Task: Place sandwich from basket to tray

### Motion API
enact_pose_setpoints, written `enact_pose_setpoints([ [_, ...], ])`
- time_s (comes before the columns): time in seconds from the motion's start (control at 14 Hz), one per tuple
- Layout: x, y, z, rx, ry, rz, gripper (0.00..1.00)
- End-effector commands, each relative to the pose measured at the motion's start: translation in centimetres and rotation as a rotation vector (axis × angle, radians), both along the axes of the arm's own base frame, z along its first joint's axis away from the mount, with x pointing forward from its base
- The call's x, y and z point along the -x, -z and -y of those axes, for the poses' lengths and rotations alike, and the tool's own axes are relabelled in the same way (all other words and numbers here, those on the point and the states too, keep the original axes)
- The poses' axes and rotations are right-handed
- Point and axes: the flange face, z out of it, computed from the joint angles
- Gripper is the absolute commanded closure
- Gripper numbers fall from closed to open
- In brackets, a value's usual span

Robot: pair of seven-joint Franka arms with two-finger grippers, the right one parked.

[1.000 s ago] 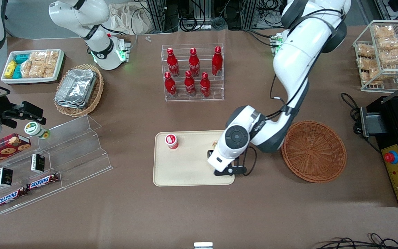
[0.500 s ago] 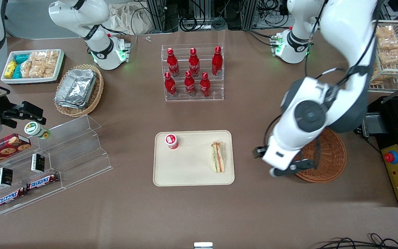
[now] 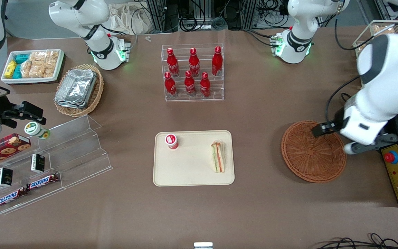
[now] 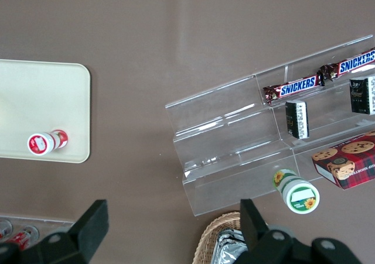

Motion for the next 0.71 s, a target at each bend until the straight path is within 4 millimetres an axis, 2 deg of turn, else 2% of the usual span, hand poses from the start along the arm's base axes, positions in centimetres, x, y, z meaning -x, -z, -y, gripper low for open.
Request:
enact_pose_setpoints([
  [0.0,3.3,-1.7,-1.2,-0.016,0.006,-0.009,0.04],
  [0.14,4.8,-2.1,-3.1,-0.003,0.044,-0.003,0.05],
  [0.29,4.9,-2.4,-5.3,0.021,0.115,0.002,0.04],
  [0.5,3.3,-4.1,-7.5,0.041,0.187,0.04,0.01],
  [0.64,1.7,-4.6,-7.8,0.04,0.197,0.028,0.01],
])
